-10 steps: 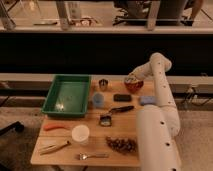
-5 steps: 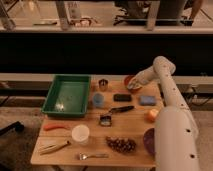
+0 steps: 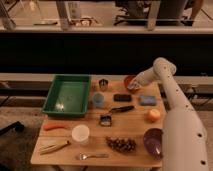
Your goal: Wipe red bowl with towel
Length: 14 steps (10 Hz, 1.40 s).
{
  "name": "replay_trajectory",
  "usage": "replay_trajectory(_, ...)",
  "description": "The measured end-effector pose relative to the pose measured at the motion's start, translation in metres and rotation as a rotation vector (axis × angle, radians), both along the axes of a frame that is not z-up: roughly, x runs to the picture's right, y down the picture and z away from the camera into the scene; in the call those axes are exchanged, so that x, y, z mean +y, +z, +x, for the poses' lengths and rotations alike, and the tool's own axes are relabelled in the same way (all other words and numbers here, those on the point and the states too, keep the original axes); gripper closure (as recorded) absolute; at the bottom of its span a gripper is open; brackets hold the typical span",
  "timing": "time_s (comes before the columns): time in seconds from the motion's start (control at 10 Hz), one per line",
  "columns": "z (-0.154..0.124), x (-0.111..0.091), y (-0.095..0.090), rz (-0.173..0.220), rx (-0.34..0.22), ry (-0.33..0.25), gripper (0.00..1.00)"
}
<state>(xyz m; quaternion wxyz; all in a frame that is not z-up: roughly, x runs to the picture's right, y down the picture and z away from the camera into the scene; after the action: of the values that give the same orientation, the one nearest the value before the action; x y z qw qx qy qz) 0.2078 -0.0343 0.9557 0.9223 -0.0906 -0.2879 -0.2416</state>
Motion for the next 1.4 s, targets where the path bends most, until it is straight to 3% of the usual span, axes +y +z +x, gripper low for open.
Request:
replay_trajectory(0.3, -0.005, -0.019, 0.005, 0.085, 0.034, -0.047, 1.0)
replay_trajectory(0.9, 0.004, -0.033, 0.021, 0.146, 0.087, -0.081, 0.99)
replay_trajectory(1.0, 0.008, -0.033, 0.022, 0.147, 0.095, -0.076, 0.94)
replay_trajectory(1.4, 0.036, -0.025, 0.001, 0.118, 0.07, 0.005, 0.53)
